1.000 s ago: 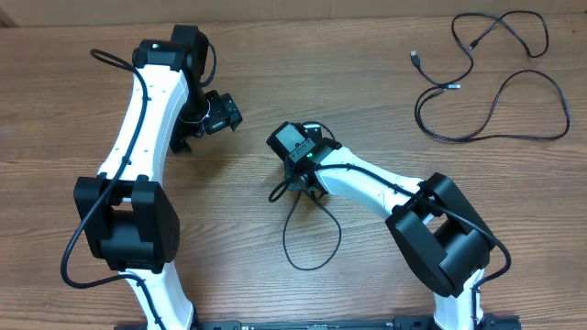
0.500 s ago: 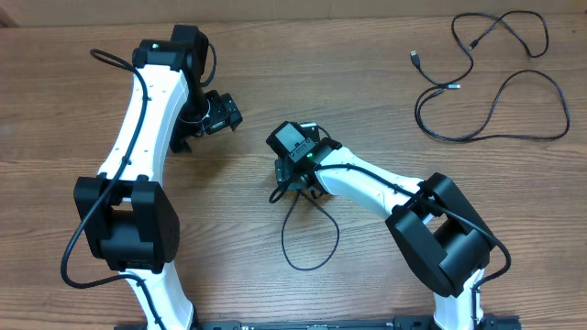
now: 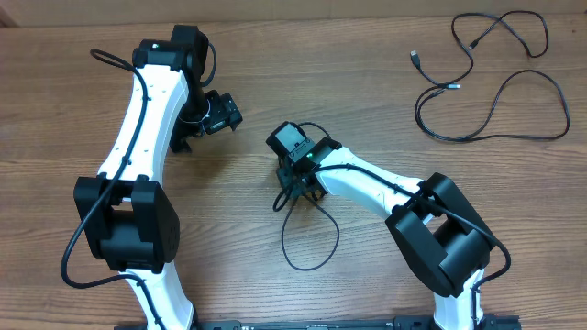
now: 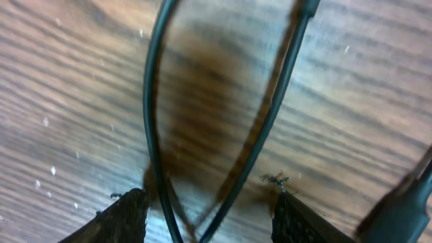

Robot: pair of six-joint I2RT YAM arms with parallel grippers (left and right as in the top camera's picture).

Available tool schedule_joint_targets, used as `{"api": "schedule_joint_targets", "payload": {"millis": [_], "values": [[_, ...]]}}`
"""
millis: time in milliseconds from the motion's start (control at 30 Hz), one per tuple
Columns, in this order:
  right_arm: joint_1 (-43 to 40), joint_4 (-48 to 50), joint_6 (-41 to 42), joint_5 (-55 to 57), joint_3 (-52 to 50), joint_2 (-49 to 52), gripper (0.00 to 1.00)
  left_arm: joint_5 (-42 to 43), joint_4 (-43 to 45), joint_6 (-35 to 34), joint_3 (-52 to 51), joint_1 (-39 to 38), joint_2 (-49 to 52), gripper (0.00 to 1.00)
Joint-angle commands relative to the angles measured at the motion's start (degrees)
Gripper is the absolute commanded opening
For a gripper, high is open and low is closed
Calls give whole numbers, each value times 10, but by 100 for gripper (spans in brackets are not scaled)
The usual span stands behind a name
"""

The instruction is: Untangle cables

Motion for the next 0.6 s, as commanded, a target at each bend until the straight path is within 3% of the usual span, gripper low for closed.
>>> {"api": "schedule_joint_targets", "payload": {"millis": [0, 200, 400, 567], "values": [[2, -2, -53, -40, -2, 6, 60, -9, 1, 10, 12, 1, -16, 99], [2, 3, -97, -106, -2, 6, 59, -9, 0, 10, 12, 1, -16, 100], [2, 3, -97, -99, -2, 18, 43, -9, 0, 10, 12, 1, -16, 100], [2, 4, -96, -85, -2, 38, 38, -9, 0, 10, 12, 1, -16, 100]]}}
